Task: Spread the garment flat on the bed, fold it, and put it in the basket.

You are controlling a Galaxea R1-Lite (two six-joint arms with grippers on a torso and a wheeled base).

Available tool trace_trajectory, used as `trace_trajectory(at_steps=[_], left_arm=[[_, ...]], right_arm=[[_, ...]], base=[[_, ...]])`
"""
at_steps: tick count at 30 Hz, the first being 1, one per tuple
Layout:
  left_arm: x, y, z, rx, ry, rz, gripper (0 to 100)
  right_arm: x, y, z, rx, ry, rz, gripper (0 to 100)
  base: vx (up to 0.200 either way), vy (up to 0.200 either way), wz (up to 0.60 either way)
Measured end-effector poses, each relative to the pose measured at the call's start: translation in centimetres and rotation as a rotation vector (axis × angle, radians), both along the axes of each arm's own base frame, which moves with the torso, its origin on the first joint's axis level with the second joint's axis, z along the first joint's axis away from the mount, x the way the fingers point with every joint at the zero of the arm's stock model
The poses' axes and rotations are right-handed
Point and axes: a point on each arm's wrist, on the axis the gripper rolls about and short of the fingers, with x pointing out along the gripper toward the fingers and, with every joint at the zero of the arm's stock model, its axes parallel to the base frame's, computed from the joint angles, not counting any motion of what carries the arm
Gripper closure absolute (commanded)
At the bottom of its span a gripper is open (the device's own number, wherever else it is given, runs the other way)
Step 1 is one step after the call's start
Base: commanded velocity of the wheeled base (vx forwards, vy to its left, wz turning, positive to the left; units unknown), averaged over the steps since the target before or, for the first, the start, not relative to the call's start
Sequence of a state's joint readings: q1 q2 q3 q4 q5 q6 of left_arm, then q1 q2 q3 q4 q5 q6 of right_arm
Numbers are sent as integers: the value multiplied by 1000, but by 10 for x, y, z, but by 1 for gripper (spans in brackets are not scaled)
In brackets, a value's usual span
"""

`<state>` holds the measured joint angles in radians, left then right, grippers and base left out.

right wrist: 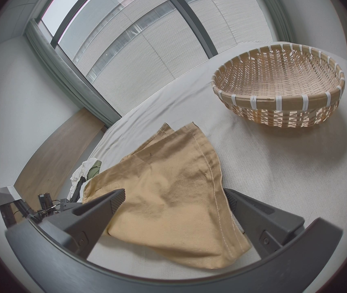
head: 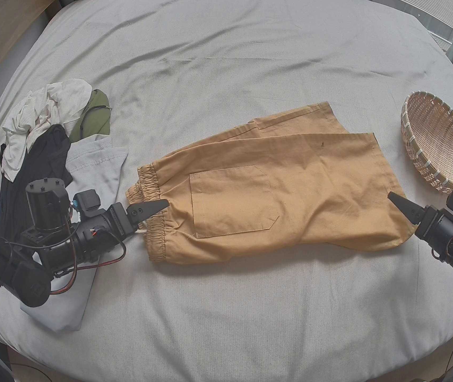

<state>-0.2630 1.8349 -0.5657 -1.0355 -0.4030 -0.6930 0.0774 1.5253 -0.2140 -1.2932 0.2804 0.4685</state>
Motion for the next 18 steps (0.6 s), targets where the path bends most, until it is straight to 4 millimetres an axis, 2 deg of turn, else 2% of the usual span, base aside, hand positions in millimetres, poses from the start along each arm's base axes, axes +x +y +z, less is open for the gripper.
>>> trace_trajectory(at_steps=[4, 5, 12, 18], left_arm=[[7, -10, 3, -4, -20, -8, 0], [9, -13, 4, -9, -21, -9, 100], [11, -22, 6, -48, -2, 31, 100], [6, -16, 9, -65, 14, 41, 100]], right_arm=[[-3, 2, 4, 2, -19, 10, 0], [-4, 3, 5, 3, -23, 13, 0], [-8, 3, 7, 6, -34, 18, 0], [-10, 3, 6, 7, -30, 19, 0]], base=[[0, 0, 0], [0, 0, 0], [0, 0, 0], [0, 0, 0]])
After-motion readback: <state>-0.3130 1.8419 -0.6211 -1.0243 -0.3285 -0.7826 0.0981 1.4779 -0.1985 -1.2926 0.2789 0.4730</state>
